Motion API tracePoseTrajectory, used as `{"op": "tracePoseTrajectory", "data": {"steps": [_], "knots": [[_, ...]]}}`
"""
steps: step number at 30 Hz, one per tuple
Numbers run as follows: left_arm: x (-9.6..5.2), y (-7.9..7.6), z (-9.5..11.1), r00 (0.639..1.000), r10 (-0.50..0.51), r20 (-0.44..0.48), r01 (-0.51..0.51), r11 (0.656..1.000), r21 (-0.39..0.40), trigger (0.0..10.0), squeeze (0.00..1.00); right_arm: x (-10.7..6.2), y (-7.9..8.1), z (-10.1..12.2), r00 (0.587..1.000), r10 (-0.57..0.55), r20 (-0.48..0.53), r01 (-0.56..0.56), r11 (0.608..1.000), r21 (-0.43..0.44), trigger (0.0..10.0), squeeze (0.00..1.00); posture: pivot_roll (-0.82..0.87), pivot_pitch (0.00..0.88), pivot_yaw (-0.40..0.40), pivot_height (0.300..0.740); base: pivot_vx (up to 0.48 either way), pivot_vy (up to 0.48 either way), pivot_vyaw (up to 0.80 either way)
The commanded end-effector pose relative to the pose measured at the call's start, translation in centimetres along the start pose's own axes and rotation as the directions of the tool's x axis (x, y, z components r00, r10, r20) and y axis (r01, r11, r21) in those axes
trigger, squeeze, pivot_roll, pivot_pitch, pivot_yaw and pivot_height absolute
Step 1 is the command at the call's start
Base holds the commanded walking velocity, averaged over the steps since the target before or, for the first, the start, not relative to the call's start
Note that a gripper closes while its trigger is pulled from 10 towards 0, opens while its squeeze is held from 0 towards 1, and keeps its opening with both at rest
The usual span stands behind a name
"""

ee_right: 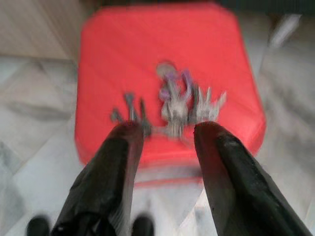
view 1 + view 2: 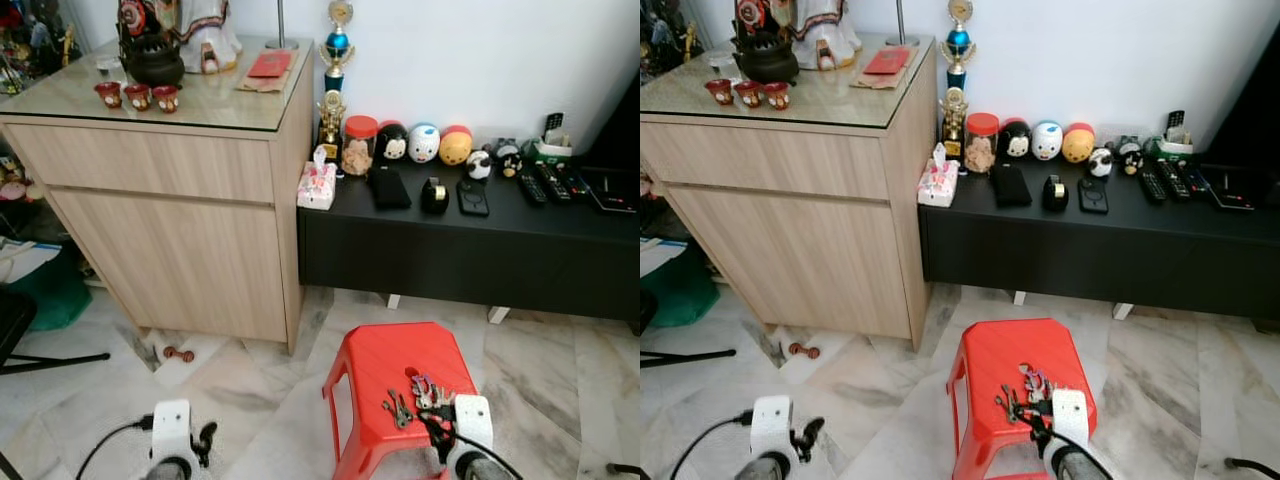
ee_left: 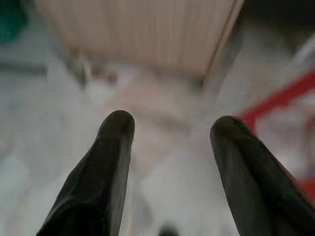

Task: Hang keys on a hook

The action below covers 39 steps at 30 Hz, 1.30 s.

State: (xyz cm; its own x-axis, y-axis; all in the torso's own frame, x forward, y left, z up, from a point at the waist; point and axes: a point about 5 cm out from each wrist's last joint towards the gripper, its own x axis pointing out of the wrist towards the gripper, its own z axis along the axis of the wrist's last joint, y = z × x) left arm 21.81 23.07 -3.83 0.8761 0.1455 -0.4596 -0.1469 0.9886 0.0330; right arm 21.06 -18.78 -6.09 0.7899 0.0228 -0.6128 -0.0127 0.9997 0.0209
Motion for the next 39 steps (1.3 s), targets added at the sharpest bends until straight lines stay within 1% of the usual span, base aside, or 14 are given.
{"op": "tracePoseTrajectory", "data": {"steps": [1, 2, 3, 4, 6, 8, 10, 14, 16, 18, 22, 29, 32, 39], "knots": [[0.3, 0.1, 2.6, 0.987, -0.016, 0.161, 0.015, 1.000, 0.012, 10.0, 0.00, 0.3, -0.6, 2.6, 0.990, -0.002, 0.144, 0.008, 0.999, -0.041, 10.0, 0.00, -0.04, 0.000, -0.037, 0.740, 0.000, 0.000, 0.00], [0.3, 0.1, 2.6, 0.987, -0.016, 0.161, 0.015, 1.000, 0.012, 10.0, 0.00, 0.3, -0.6, 2.6, 0.990, -0.002, 0.144, 0.008, 0.999, -0.041, 10.0, 0.00, -0.04, 0.000, -0.037, 0.740, 0.000, 0.000, 0.00], [-0.4, -0.5, 3.5, 0.968, -0.052, 0.247, 0.047, 0.999, 0.026, 10.0, 0.00, 0.3, -0.6, 5.1, 0.958, 0.012, 0.286, 0.005, 0.998, -0.057, 10.0, 0.00, -0.05, 0.000, -0.035, 0.740, 0.000, 0.000, 0.00], [-0.4, -0.5, 3.5, 0.968, -0.052, 0.247, 0.047, 0.999, 0.026, 10.0, 0.00, 0.3, -0.6, 5.1, 0.958, 0.012, 0.286, 0.005, 0.998, -0.057, 10.0, 0.00, -0.05, 0.000, -0.035, 0.740, 0.000, 0.000, 0.00], [-1.0, -0.9, 3.9, 0.952, -0.080, 0.295, 0.071, 0.997, 0.043, 10.0, 0.00, 0.2, -0.7, 6.4, 0.932, 0.012, 0.363, 0.009, 0.998, -0.055, 10.0, 0.00, -0.05, 0.000, -0.035, 0.740, 0.000, 0.000, 0.00], [-2.4, -1.3, 4.0, 0.934, -0.107, 0.340, 0.091, 0.994, 0.061, 10.0, 0.00, -0.5, -0.8, 8.4, 0.887, -0.007, 0.462, 0.023, 0.999, -0.030, 10.0, 0.00, -0.04, 0.000, -0.031, 0.740, 0.000, 0.000, 0.00], [-3.3, -1.3, 3.6, 0.934, -0.104, 0.342, 0.092, 0.994, 0.051, 10.0, 0.00, -1.2, -0.1, 9.1, 0.860, 0.025, 0.509, 0.014, 0.997, -0.072, 10.0, 0.00, -0.03, 0.000, -0.030, 0.740, 0.000, 0.000, 0.00], [-3.9, -1.4, 3.4, 0.932, -0.102, 0.347, 0.090, 0.995, 0.049, 10.0, 0.00, -1.4, 0.6, 8.9, 0.857, 0.022, 0.515, 0.002, 0.999, -0.046, 10.0, 0.00, -0.03, 0.000, -0.028, 0.740, 0.000, 0.000, 0.00], [-4.2, -1.4, 3.4, 0.929, -0.092, 0.359, 0.086, 0.996, 0.033, 10.0, 0.00, -1.2, 1.5, 7.7, 0.873, 0.021, 0.487, -0.009, 1.000, -0.027, 10.0, 0.00, -0.02, 0.000, -0.030, 0.740, 0.000, 0.000, 0.00], [-4.0, -1.7, 3.6, 0.928, -0.100, 0.360, 0.090, 0.995, 0.044, 10.0, 0.00, -1.0, 2.4, 6.8, 0.889, 0.020, 0.458, -0.021, 1.000, -0.003, 10.0, 0.00, -0.01, 0.000, -0.030, 0.740, 0.000, 0.000, 0.00], [-3.7, -1.8, 4.4, 0.927, -0.102, 0.361, 0.094, 0.995, 0.039, 10.0, 0.00, -1.3, 3.3, 6.7, 0.894, 0.053, 0.446, -0.061, 0.998, 0.003, 10.0, 0.00, -0.03, 0.000, -0.025, 0.740, 0.000, -0.318, 0.00], [-3.5, -2.4, 4.8, 0.928, -0.118, 0.353, 0.107, 0.993, 0.048, 10.0, 0.00, -1.3, 3.1, 7.1, 0.901, 0.074, 0.427, -0.079, 0.997, -0.006, 10.0, 0.00, -0.03, 0.000, -0.028, 0.740, 0.000, -0.344, 0.00], [-3.4, -2.5, 5.0, 0.929, -0.098, 0.356, 0.099, 0.995, 0.016, 10.0, 0.00, -1.1, 3.1, 7.1, 0.908, 0.097, 0.407, -0.096, 0.995, -0.022, 10.0, 0.00, -0.03, 0.000, -0.035, 0.740, 0.000, 0.000, 0.00], [-3.3, -2.8, 5.2, 0.931, -0.100, 0.351, 0.103, 0.995, 0.010, 10.0, 0.00, -1.1, 3.2, 7.6, 0.905, 0.104, 0.413, -0.105, 0.994, -0.022, 10.0, 0.00, -0.03, 0.000, -0.041, 0.740, 0.000, 0.000, 0.00]]}}
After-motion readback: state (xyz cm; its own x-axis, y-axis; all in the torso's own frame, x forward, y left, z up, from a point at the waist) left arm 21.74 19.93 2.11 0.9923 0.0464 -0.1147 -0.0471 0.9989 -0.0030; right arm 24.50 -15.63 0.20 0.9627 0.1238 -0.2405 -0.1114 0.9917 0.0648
